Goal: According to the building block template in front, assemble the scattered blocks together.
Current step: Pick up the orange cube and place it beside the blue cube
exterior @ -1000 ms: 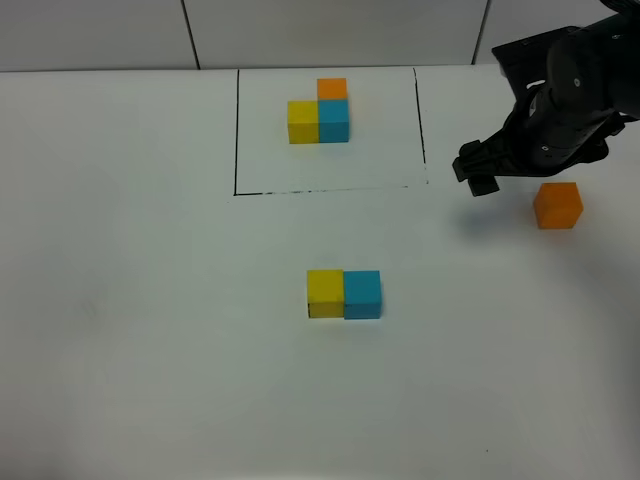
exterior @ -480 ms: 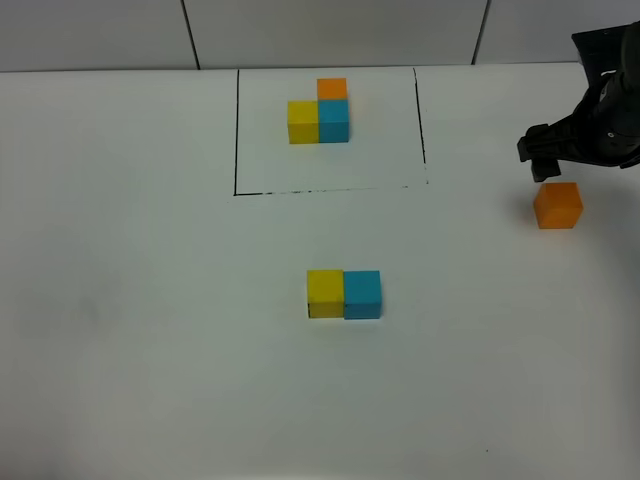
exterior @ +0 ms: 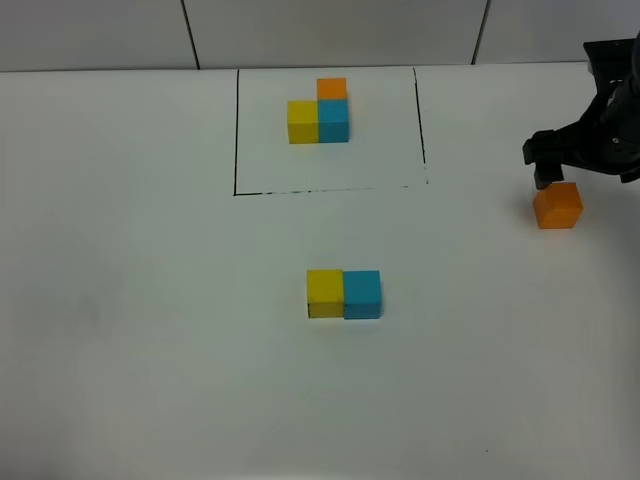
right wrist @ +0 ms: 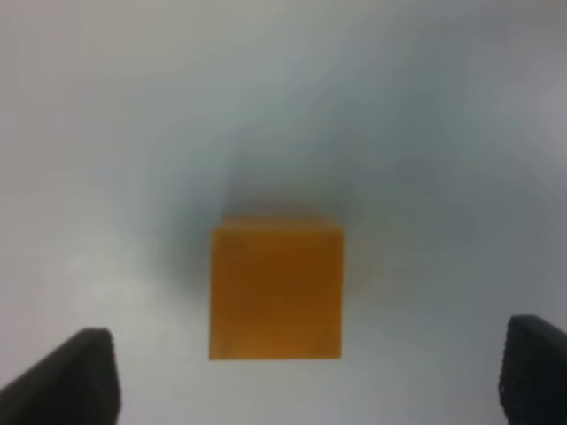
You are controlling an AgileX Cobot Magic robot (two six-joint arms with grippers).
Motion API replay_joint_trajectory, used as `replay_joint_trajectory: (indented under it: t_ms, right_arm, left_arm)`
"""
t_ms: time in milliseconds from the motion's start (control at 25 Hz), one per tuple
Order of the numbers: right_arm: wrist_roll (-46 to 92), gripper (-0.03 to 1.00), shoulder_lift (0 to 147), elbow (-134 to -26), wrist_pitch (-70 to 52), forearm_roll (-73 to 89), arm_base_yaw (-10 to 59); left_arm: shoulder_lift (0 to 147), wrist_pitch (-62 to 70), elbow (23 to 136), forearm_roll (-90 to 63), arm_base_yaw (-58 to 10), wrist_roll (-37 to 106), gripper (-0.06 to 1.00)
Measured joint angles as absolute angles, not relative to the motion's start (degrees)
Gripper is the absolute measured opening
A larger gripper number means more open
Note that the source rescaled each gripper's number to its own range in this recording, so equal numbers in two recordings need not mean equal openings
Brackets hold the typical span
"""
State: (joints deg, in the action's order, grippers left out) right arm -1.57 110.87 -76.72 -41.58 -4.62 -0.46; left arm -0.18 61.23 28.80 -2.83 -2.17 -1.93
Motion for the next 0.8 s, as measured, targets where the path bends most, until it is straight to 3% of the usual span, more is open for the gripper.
replay_joint_trajectory:
  t_ms: [800]
  right_arm:
    - [3.9, 0.75, 119.4, -81.1, -41.3, 0.0, -0.9]
  left_arm:
    - [-0.2, 61.2, 28.8, -2.8, -2.2, -1.9, 0.83]
